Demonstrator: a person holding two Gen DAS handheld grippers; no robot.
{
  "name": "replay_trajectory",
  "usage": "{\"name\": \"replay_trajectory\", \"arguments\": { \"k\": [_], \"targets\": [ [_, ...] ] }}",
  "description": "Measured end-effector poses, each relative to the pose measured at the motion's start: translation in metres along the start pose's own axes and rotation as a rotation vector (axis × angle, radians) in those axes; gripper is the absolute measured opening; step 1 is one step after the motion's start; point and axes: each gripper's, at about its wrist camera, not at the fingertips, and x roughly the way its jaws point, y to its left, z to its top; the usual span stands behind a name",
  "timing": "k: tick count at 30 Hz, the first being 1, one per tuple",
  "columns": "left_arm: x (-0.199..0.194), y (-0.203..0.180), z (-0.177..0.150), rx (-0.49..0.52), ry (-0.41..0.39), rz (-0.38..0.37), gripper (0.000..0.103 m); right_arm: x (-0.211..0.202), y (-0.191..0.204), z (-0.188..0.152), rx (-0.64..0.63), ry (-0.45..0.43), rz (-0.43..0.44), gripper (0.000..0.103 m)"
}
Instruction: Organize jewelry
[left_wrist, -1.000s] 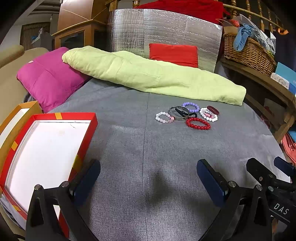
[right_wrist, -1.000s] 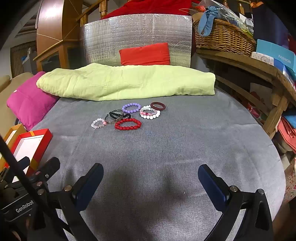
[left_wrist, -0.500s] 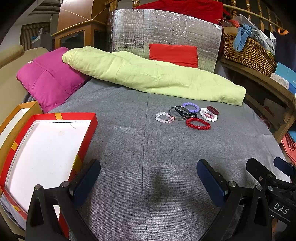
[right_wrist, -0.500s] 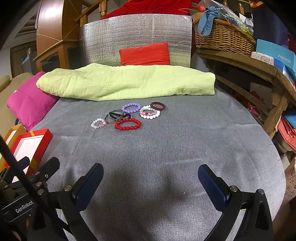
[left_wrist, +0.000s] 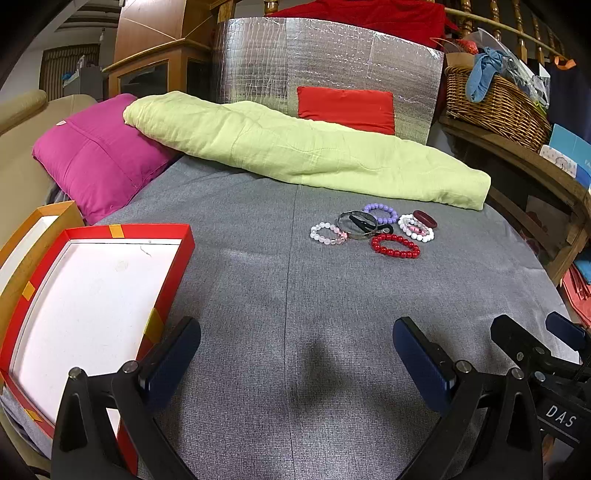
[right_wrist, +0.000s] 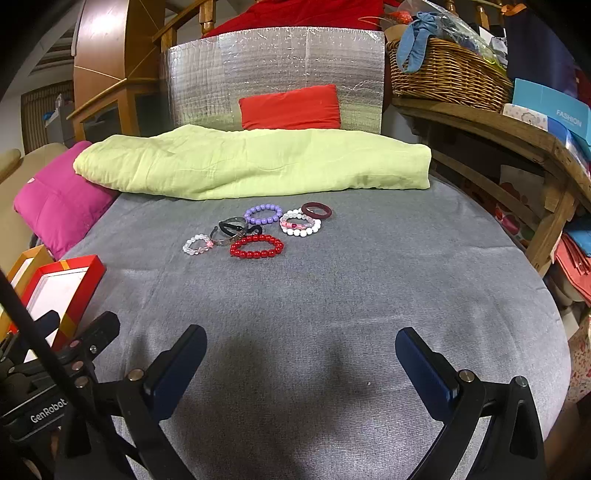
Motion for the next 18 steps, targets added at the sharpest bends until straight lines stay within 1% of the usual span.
{"name": "replay_trajectory", "arguments": {
  "k": [3, 4, 5, 6, 7, 9, 10, 11, 13, 16, 18],
  "targets": [
    [0.002, 0.002, 0.001, -0.009, 0.017, -0.01, 0.103, 0.001, -0.003, 0.001, 0.02, 0.019, 0.023, 0.103],
    [0.003, 0.003, 0.001, -0.009, 0.041, -0.011, 0.103, 0.003, -0.006, 0.002, 0.033, 0.028, 0.031, 0.103],
    [0.004, 0.003, 0.001, -0.01, 0.046, -0.013, 0.103, 0.005, -0.008, 0.003, 0.045, 0.035, 0.036, 0.103],
    [0.005, 0.003, 0.001, -0.014, 0.073, -0.01, 0.103, 0.006, -0.01, 0.002, 0.057, 0.045, 0.043, 0.103],
    [0.006, 0.004, 0.001, -0.015, 0.075, -0.003, 0.103, 0.006, -0.013, 0.003, 0.094, 0.073, 0.079, 0.103],
    [0.007, 0.005, 0.0, -0.012, 0.069, 0.005, 0.103, 0.011, -0.017, 0.006, 0.116, 0.107, 0.107, 0.103],
    [0.008, 0.005, 0.001, -0.013, 0.075, 0.006, 0.103, 0.014, -0.019, 0.007, 0.111, 0.116, 0.11, 0.103],
    [0.009, 0.005, 0.0, -0.001, 0.058, 0.016, 0.103, 0.017, -0.022, 0.009, 0.114, 0.129, 0.121, 0.103],
    [0.011, 0.007, -0.001, -0.005, 0.075, 0.014, 0.103, 0.024, -0.027, 0.014, 0.107, 0.137, 0.122, 0.103],
    [0.013, 0.012, -0.001, -0.037, 0.092, -0.001, 0.103, 0.041, -0.04, 0.033, 0.093, 0.158, 0.118, 0.103],
    [0.017, 0.017, -0.001, -0.07, 0.101, -0.015, 0.103, 0.058, -0.055, 0.051, 0.115, 0.179, 0.149, 0.103]
  ]
}}
